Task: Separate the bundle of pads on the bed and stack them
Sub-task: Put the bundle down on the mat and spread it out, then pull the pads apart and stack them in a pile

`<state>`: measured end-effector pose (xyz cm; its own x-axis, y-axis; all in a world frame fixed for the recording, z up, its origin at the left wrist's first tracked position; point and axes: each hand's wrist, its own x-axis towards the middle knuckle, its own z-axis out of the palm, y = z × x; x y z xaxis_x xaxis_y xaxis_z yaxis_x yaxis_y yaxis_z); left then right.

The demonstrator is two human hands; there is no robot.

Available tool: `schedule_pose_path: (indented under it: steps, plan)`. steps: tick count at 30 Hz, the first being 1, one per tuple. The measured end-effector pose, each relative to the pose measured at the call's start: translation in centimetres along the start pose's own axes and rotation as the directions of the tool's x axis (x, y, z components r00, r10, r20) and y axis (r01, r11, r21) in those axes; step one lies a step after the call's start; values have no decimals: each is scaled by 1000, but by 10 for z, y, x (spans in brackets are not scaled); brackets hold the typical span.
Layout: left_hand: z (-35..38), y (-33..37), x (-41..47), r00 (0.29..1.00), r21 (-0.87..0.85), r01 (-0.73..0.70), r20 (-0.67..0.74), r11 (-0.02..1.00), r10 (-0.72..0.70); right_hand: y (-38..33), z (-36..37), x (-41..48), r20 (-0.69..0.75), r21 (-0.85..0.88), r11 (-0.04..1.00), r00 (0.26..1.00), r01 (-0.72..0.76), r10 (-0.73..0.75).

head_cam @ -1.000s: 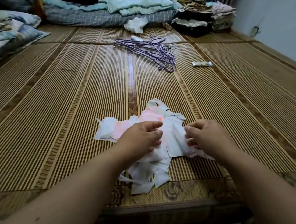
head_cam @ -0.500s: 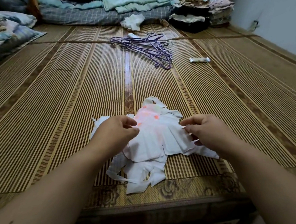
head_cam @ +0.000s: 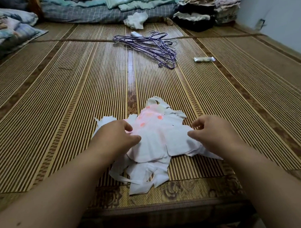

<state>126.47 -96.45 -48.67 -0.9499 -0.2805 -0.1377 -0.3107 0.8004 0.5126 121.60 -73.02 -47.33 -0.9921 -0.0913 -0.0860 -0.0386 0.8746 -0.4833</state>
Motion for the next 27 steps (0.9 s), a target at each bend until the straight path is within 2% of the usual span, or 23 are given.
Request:
schedule_pose_path:
  steps: [4,10,16,19,21,25,27]
  plan:
    - [7,-1,-3,999,83,34,7,996,-34,1,8,2,101,-123,990,991,-74,87]
    - [11,2,-4,999,53,29,41,998,-31,5,11,6,159,-15,995,982,-103,104]
    - [9,-1,-2,997,90,51,55,995,-56,6,11,10,172,-12,990,975,-140,140]
    - [10,-2,-1,990,61,48,126,997,-55,7,11,13,210,-26,982,959,-188,189]
    - [13,-2,-1,990,52,37,136,998,-43,8,13,14,178,-31,986,970,-164,167]
    - [14,-3,-3,999,50,11,39,999,-13,8,15,12,22,-126,991,999,-40,43]
    - [13,-1,-4,999,6,-8,40,1000,8,6,13,10,-21,-134,991,1000,-18,15]
